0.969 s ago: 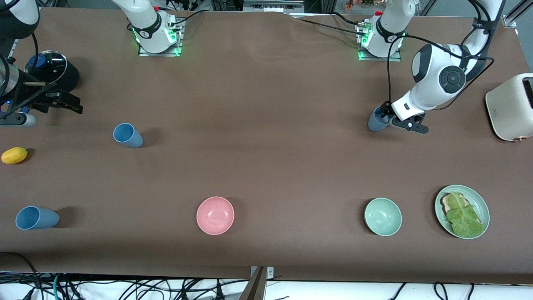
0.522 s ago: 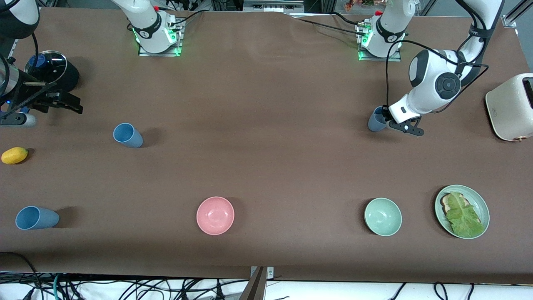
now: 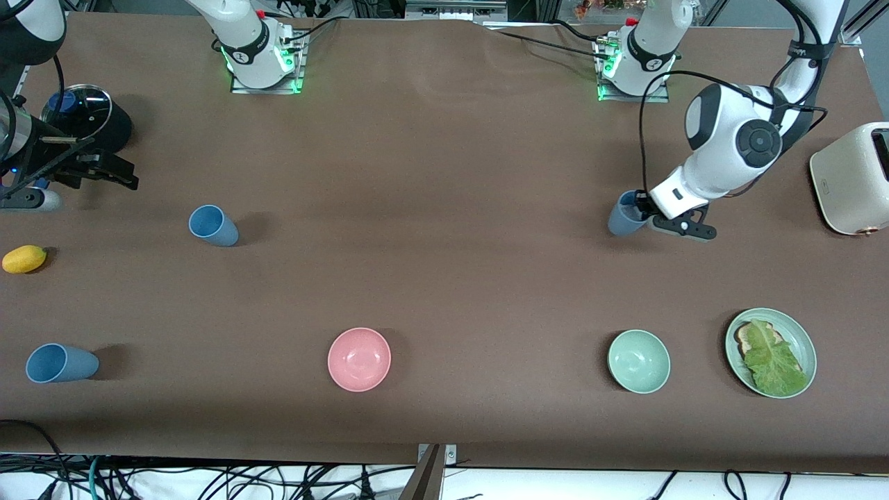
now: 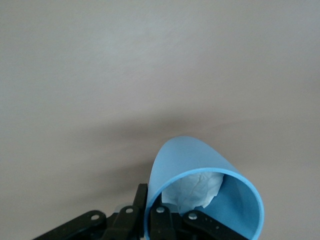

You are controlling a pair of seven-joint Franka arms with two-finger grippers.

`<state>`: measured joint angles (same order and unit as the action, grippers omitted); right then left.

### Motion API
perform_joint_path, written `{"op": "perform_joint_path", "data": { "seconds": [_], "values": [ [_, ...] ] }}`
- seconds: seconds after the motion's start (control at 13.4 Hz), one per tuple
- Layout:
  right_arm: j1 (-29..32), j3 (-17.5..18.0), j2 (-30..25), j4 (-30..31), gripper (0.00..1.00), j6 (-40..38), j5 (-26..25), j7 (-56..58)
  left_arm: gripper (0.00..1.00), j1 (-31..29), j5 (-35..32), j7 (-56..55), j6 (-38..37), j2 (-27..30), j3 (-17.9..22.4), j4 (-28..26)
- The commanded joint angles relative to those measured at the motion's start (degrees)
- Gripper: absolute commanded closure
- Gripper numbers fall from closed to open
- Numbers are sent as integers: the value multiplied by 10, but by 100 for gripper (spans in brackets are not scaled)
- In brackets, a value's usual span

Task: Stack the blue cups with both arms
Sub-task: 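Close the left gripper on the blue cup's rim and lift it, then place the cup with the left gripper while the right gripper reaches another cup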

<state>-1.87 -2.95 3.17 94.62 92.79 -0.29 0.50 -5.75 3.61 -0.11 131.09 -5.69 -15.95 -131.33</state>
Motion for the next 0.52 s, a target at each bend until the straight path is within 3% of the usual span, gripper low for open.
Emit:
{"op": "perform_joint_path", "data": {
  "seconds": [0.0, 0.15, 0.45],
  "values": [
    [4, 2, -4, 2, 0, -2, 8, -1, 100, 71, 10, -188, -60, -94, -26, 148],
    [4, 2, -5, 2, 0, -2, 8, 0, 100, 118, 9, -301, -70, -135, -27, 200],
    [4, 2, -4, 2, 0, -2, 8, -1, 100, 181, 10, -337, -73, -159, -27, 196]
  ]
}}
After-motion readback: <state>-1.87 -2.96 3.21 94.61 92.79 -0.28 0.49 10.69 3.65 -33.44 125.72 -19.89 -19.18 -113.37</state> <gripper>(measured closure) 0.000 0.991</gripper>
